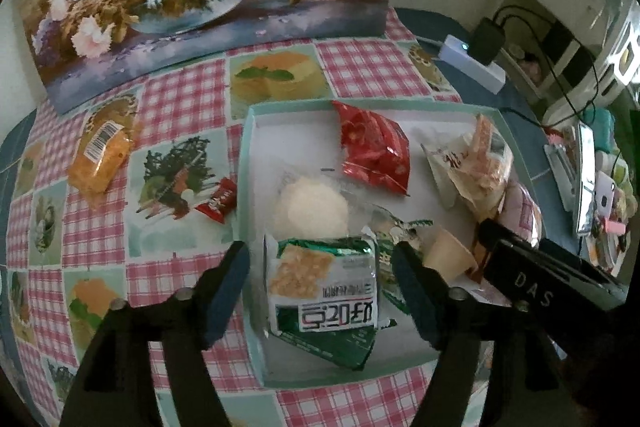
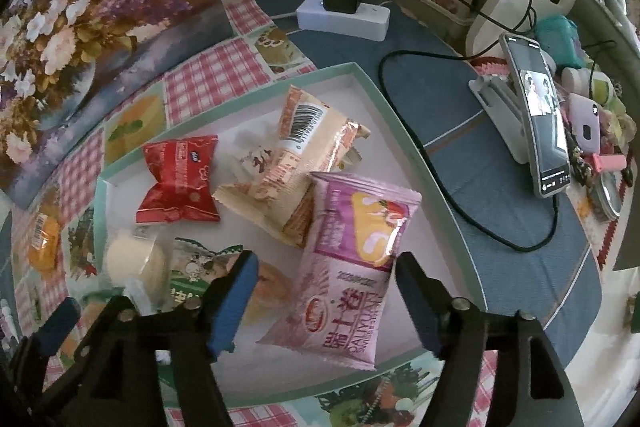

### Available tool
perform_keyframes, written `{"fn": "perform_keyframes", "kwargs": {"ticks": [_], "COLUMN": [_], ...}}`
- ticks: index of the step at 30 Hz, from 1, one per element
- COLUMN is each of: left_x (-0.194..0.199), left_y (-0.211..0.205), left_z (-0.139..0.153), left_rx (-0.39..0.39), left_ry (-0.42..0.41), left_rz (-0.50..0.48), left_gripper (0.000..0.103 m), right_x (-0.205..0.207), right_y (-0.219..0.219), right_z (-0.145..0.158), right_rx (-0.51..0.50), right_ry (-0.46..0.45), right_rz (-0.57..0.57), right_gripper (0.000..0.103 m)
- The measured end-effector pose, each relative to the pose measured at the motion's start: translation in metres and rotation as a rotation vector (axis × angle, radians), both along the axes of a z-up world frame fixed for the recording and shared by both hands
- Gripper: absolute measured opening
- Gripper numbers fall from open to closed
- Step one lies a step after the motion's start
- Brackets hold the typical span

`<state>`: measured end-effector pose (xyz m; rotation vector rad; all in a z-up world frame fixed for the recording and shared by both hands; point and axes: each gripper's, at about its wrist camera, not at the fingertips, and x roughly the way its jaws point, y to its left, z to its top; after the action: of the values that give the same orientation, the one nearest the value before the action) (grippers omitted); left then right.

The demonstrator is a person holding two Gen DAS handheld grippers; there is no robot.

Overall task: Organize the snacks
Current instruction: 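Open both tools to drop the cracker and Swiss roll packets into the tray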

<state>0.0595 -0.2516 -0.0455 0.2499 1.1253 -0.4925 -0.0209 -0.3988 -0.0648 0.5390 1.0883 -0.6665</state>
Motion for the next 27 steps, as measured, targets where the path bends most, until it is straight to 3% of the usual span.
{"fn": "perform_keyframes", "kwargs": {"ticks": [5,8,11,15,19,27], "left_x": [0.004,0.007,0.013,0.023,0.035,0.058], "left_y": [0.003,0.007,0.015,0.034,0.056,0.107], "left_z": [0.003,0.003,0.005,0.007,0.006,0.006], "left_rx": [-0.007,-0.012,-0.024,-0.040,-0.055,-0.051], "left_ry": [-0.004,-0.006,-0.006,-0.011,-0.010,-0.025], "left_rz": [0.013,0.034,0.069,0.148,0.239,0.407], "left_gripper": [0.076,0.088,0.088,0.095,0.096,0.097], "right_x": [0.001,0.001,0.000,0.002,0.006,0.018], "right_y": [0.002,0.001,0.002,0.003,0.009,0.030], "right_z": [0.000,0.002,0.005,0.008,0.010,0.018], "right_rx": [0.001,0.000,-0.007,-0.015,-0.020,-0.054], "right_ry": [-0.005,-0.010,-0.018,-0.033,-0.045,-0.063], "right_rz": [0.006,0.005,0.005,0.018,0.038,0.094], "right_gripper": [0.079,0.080,0.083,0.092,0.099,0.103]}}
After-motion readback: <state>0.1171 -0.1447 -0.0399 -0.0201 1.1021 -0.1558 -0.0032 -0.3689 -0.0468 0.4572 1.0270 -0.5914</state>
